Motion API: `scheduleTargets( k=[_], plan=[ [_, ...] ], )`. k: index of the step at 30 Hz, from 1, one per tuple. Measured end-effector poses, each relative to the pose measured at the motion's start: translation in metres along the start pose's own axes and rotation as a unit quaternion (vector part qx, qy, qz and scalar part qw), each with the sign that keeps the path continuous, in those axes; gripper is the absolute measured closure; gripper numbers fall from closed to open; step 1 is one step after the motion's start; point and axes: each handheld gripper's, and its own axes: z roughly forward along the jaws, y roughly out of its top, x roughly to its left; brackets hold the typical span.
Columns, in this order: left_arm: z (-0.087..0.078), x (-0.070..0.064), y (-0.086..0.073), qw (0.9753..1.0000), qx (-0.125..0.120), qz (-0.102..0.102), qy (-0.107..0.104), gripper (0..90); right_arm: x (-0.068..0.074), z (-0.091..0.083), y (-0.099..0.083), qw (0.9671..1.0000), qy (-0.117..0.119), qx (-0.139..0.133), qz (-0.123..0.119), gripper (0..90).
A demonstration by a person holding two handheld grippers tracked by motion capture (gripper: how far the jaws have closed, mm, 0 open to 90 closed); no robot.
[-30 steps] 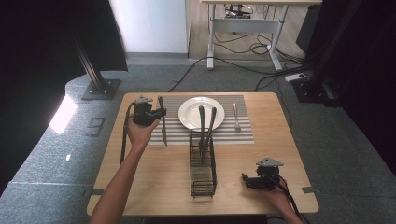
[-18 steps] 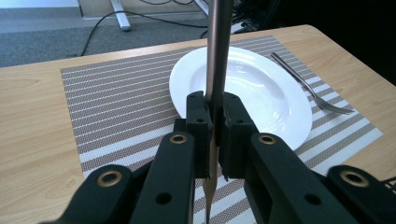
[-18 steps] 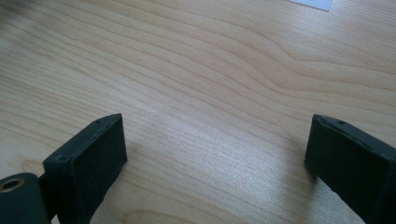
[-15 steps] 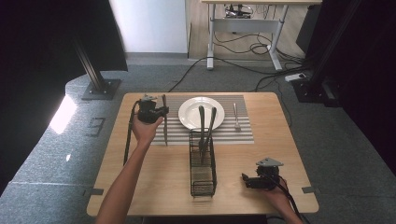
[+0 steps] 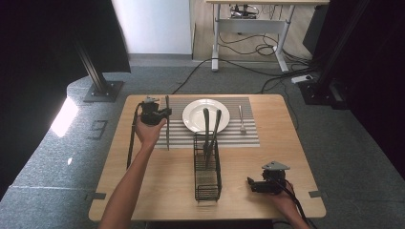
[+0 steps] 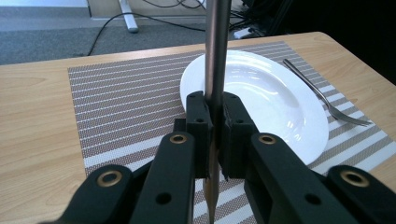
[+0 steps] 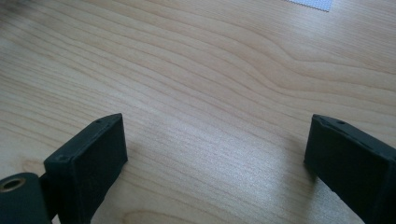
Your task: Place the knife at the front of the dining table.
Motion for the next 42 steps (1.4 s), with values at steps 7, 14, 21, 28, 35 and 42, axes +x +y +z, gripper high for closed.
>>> scheduleTargets(
  k=[7, 14, 21, 28, 35, 42],
  plan=[
    [0.017, 0.007, -0.003, 0.9999, 0.007, -0.011, 0.003, 83.7, 0.0, 0.0, 0.0, 1.0, 0.0, 0.0, 0.001, 5.8],
    [0.035, 0.019, -0.007, 0.9993, 0.026, -0.024, 0.011, 83.6, 0.0, 0.0, 0.0, 1.0, 0.0, 0.0, 0.0, 5.9],
    [0.056, 0.034, -0.009, 0.9979, 0.046, -0.042, 0.017, 83.5, 0.0, 0.0, 0.0, 1.0, 0.0, 0.0, 0.0, 5.9],
    [0.075, 0.036, -0.015, 0.9959, 0.073, -0.048, 0.022, 83.5, 0.0, 0.0, 0.0, 1.0, 0.0, 0.0, 0.0, 5.9],
    [0.09, 0.038, -0.026, 0.9926, 0.105, -0.049, 0.035, 83.5, 0.0, 0.0, 0.0, 1.0, 0.0, 0.0, -0.001, 6.3],
    [0.101, 0.039, -0.035, 0.9897, 0.124, -0.057, 0.042, 83.5, 0.0, 0.0, 0.0, 1.0, 0.0, -0.002, -0.001, 7.1]
  ],
)
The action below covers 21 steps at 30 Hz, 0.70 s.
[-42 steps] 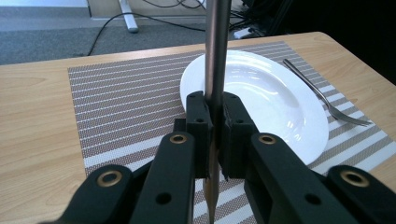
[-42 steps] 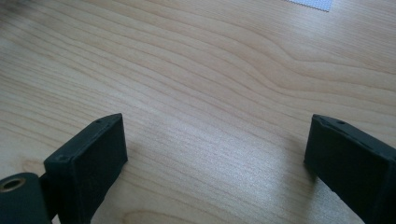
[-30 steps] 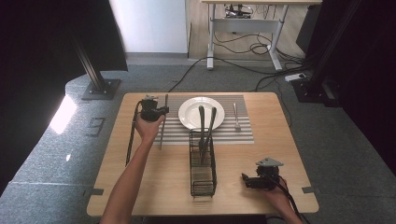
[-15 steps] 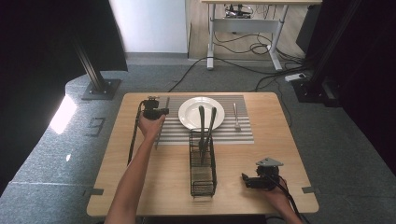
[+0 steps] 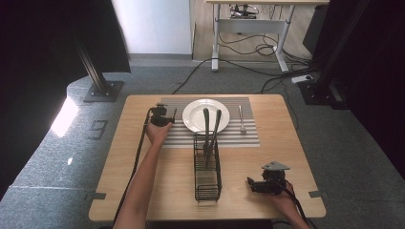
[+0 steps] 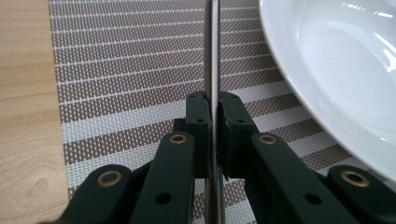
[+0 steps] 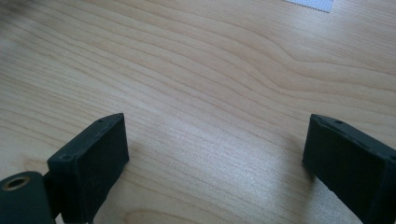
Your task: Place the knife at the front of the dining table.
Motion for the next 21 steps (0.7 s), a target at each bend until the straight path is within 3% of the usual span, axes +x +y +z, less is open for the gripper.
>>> scheduleTargets(
  k=[4, 11, 16, 21],
  plan=[
    [0.0049, 0.0003, -0.0023, 0.9999, 0.011, 0.002, 0.005, 83.4, 0.0, -0.0001, -0.0001, 1.0, 0.0, 0.0, 0.0, 7.2],
    [0.0069, 0.0005, -0.0042, 0.9999, 0.01, 0.003, 0.006, 82.7, 0.0001, -0.0002, -0.0002, 1.0, 0.0, 0.0, 0.0, 7.4],
    [0.0072, -0.0025, -0.007, 0.9991, 0.002, 0.036, 0.023, 81.9, 0.0006, -0.0006, -0.0004, 1.0, -0.001, -0.001, 0.0, 7.9],
    [0.0067, -0.0028, -0.0085, 0.9989, -0.002, 0.039, 0.025, 81.4, 0.0009, -0.0011, -0.001, 1.0, -0.001, -0.002, 0.0, 8.3]
  ],
)
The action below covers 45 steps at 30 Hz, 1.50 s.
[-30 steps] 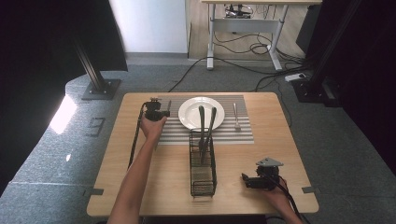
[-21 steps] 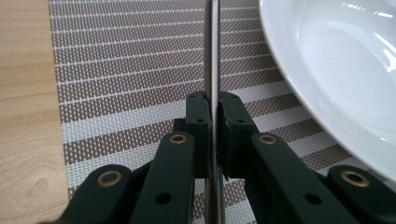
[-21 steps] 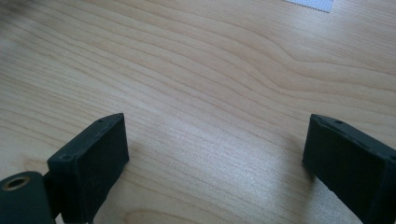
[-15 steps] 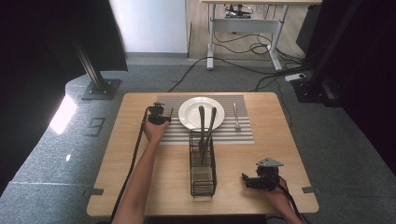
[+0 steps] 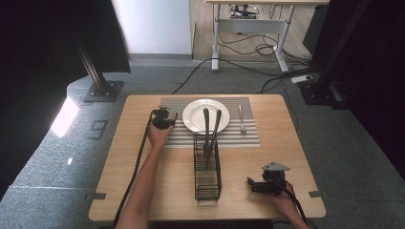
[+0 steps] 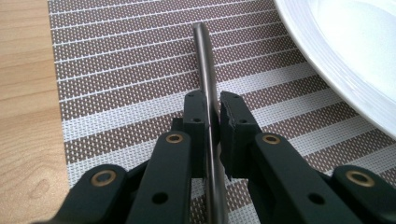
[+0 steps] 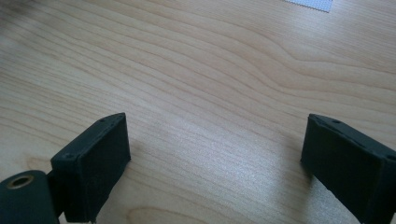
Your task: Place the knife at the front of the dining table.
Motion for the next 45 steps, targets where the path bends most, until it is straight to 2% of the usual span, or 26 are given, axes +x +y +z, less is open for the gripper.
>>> scheduleTargets(
  k=[3, 6, 12, 14, 17, 20, 23, 25, 28, 36, 38, 39, 40, 41, 45],
  plan=[
    [-0.001, 0.002, -0.001, 0.9999, -0.002, -0.009, -0.004, 80.5, 0.0, 0.0, 0.0, 1.0, 0.0, 0.0, 0.0, 8.3],
    [-0.002, 0.004, -0.001, 1.0, -0.005, -0.003, 0.003, 73.5, 0.0, 0.0, 0.0, 1.0, 0.0, 0.0, 0.0, 8.3],
    [-0.012, 0.003, -0.008, 0.9999, 0.002, 0.013, 0.008, 66.1, 0.0, 0.0, 0.0, 1.0, 0.001, 0.001, 0.0, 8.3],
    [-0.016, 0.002, -0.012, 0.9998, 0.004, 0.018, 0.01, 65.5, 0.0, 0.0, 0.0, 1.0, 0.001, 0.001, 0.0, 8.4],
    [-0.021, 0.001, -0.017, 0.9993, 0.019, 0.029, 0.017, 65.0, 0.0, -0.001, 0.0, 1.0, 0.002, 0.001, 0.0, 8.7],
    [-0.026, -0.002, -0.023, 0.9991, 0.022, 0.034, 0.01, 65.6, 0.0, -0.001, 0.0, 1.0, 0.001, 0.0, -0.002, 8.9],
    [-0.028, -0.006, -0.026, 0.998, 0.027, 0.054, 0.02, 68.8, 0.001, -0.001, 0.0, 1.0, 0.002, 0.0, -0.002, 8.9],
    [-0.029, -0.007, -0.026, 0.9977, 0.029, 0.056, 0.023, 72.6, 0.001, -0.001, 0.0, 1.0, 0.002, 0.0, -0.002, 8.9],
    [-0.029, -0.007, -0.026, 0.9979, 0.028, 0.052, 0.025, 79.4, 0.001, -0.001, 0.0, 1.0, 0.003, 0.0, -0.003, 8.9],
    [-0.022, -0.001, -0.019, 0.9989, 0.02, 0.033, 0.027, 80.4, 0.001, -0.001, -0.001, 1.0, 0.003, 0.0, -0.003, 8.9],
    [-0.018, 0.0, -0.013, 0.9989, 0.018, 0.03, 0.03, 80.4, 0.001, -0.001, 0.0, 1.0, 0.003, 0.0, -0.003, 8.9],
    [-0.017, 0.002, -0.009, 0.9994, 0.012, 0.02, 0.027, 80.4, 0.001, -0.001, 0.0, 1.0, 0.004, 0.0, -0.003, 8.9],
    [-0.017, 0.002, -0.009, 0.9994, 0.012, 0.02, 0.027, 80.4, 0.001, -0.001, 0.0, 1.0, 0.004, 0.0, -0.003, 8.8],
    [-0.013, 0.003, -0.002, 0.9996, 0.013, 0.011, 0.024, 80.4, 0.001, -0.001, -0.001, 1.0, 0.003, 0.0, -0.003, 8.8],
    [-0.008, 0.004, 0.009, 0.9996, 0.008, 0.002, 0.027, 80.4, 0.001, -0.001, 0.0, 1.0, 0.004, 0.0, -0.003, 8.8]
  ],
)
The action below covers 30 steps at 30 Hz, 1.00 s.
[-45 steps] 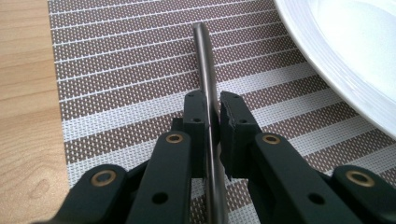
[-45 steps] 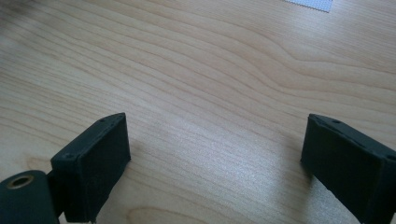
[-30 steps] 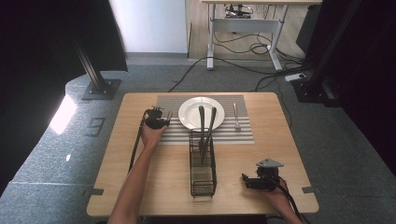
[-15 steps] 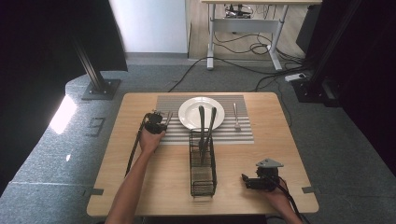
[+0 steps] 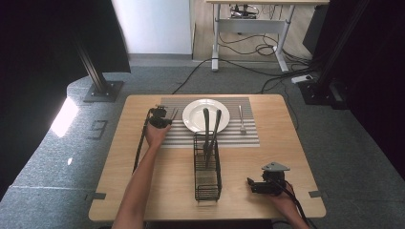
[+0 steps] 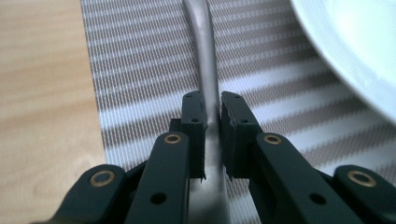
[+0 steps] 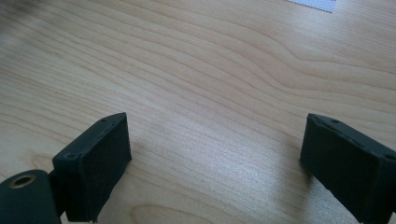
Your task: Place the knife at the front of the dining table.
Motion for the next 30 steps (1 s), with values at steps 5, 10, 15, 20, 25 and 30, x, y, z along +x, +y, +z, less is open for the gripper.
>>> scheduleTargets(
  k=[5, 10, 15, 20, 25, 30],
  plan=[
    [0.007, 0.001, 0.004, 0.9999, 0.003, -0.01, 0.002, 80.4, 0.0, 0.0, 0.0, 1.0, 0.0, 0.0, 0.0, 8.8],
    [0.014, 0.006, 0.003, 0.9998, -0.004, -0.021, -0.002, 80.3, 0.0, 0.0, 0.0, 1.0, 0.001, 0.0, 0.0, 8.9],
    [0.009, 0.006, 0.0, 0.9994, -0.029, -0.019, -0.003, 68.3, 0.0, 0.0, 0.0, 1.0, 0.001, 0.0, 0.0, 8.9],
    [-0.006, 0.007, -0.007, 0.9995, -0.028, -0.009, -0.01, 56.9, 0.0, 0.0, 0.0, 1.0, 0.0, 0.0, 0.0, 9.2],
    [-0.017, 0.006, -0.016, 0.9994, -0.03, 0.0, -0.015, 55.4, 0.001, -0.001, -0.001, 1.0, 0.0, 0.0, 0.0, 9.2],
    [-0.027, 0.007, -0.028, 0.9996, -0.019, -0.001, -0.02, 52.8, 0.001, -0.001, -0.001, 1.0, 0.0, 0.0, 0.0, 9.2]
  ],
)
